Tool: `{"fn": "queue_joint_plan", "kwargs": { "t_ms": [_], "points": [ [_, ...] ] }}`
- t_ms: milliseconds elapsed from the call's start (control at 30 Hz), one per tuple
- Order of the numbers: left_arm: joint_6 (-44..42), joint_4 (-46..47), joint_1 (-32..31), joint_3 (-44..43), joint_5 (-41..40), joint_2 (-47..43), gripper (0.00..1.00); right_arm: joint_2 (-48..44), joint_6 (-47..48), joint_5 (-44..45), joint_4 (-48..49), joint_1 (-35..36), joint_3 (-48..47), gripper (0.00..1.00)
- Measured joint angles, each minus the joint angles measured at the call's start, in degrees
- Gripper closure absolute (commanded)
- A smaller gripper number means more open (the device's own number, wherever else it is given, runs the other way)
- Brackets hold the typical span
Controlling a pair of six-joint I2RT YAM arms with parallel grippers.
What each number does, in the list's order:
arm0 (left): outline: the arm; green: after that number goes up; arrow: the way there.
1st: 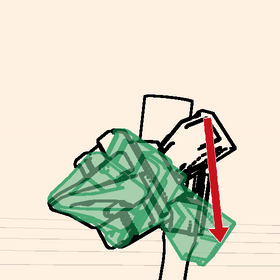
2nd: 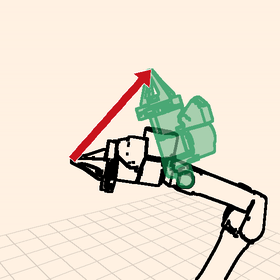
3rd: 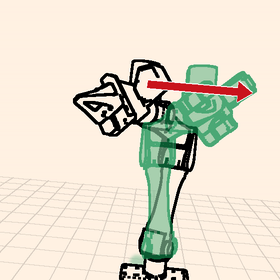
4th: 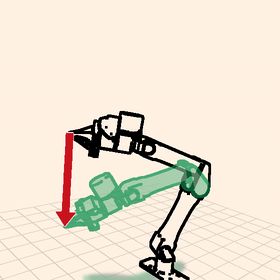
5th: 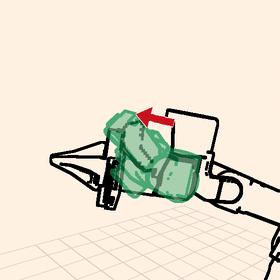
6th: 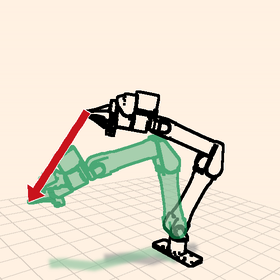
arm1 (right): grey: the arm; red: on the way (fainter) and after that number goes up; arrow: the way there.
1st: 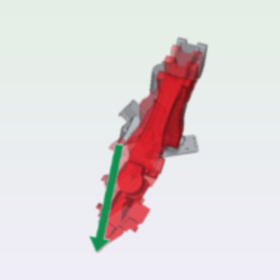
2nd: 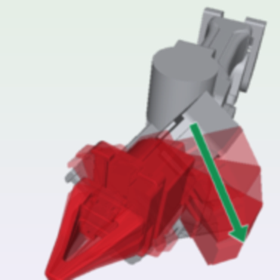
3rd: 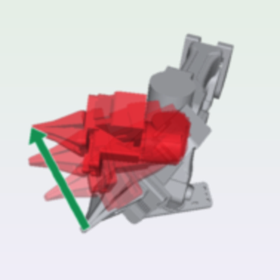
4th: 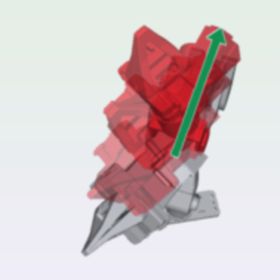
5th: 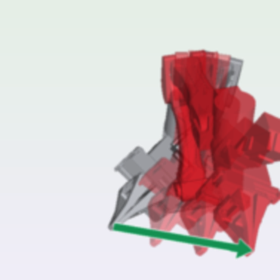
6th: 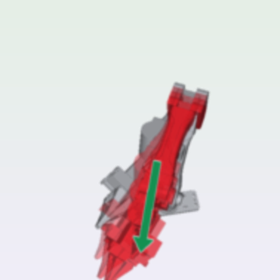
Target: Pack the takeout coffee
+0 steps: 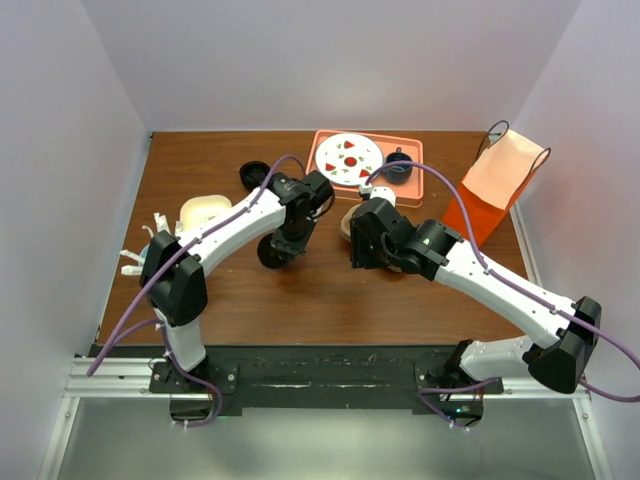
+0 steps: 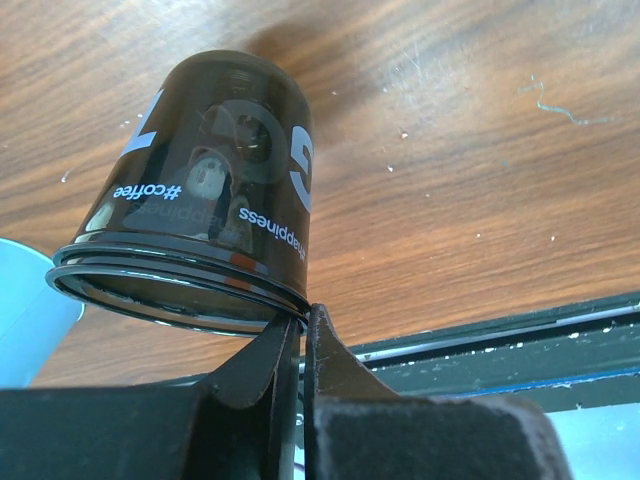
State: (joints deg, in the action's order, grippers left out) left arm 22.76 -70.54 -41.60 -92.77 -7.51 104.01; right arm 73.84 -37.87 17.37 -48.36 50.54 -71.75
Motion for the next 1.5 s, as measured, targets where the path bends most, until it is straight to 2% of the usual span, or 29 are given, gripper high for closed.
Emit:
{"fn": "queue_joint_plan", "kwargs": {
  "t_ms": [167,367,667,900,1167,1267,1400,1500],
  "points": [
    [-0.13,-0.61,-0.96,0.00,-0.11,0.35,0.88,0.00,-0.02,-0.09,-0.02,0.00,0.00,0.56],
    [-0.96,-1.01,-1.55,0.00,-0.76,1.16,0.87,0.00,-0.02,-0.11,-0.09,0.00,-0.02,0.56],
    [-1.38,-1.05,-3.06,-0.09,-1.66,4.90,0.78,-0.76,0.00,-0.09,-0.09,0.02,-0.04,0.56],
    [-1.36,-1.44,-3.21,-4.22,-2.60,5.95,0.72,-2.10,0.00,-0.07,-0.07,0.00,-0.04,0.56],
    [-1.31,-1.01,-3.21,-13.18,-8.48,7.41,0.70,-2.08,0.04,-0.07,-0.04,0.00,-0.24,0.56],
    [-1.31,-0.70,-3.19,-12.74,-11.32,7.56,0.70,-1.97,0.09,-0.07,-0.02,0.00,-0.59,0.56],
    [-0.87,-0.39,-3.15,-11.13,-15.72,7.50,0.59,-1.92,0.48,-0.50,0.33,0.00,-0.66,0.56],
    [-0.50,3.10,-2.82,-6.97,-17.40,5.49,0.56,-2.05,0.28,-3.48,4.17,-0.04,0.57,0.56]
  ]
}}
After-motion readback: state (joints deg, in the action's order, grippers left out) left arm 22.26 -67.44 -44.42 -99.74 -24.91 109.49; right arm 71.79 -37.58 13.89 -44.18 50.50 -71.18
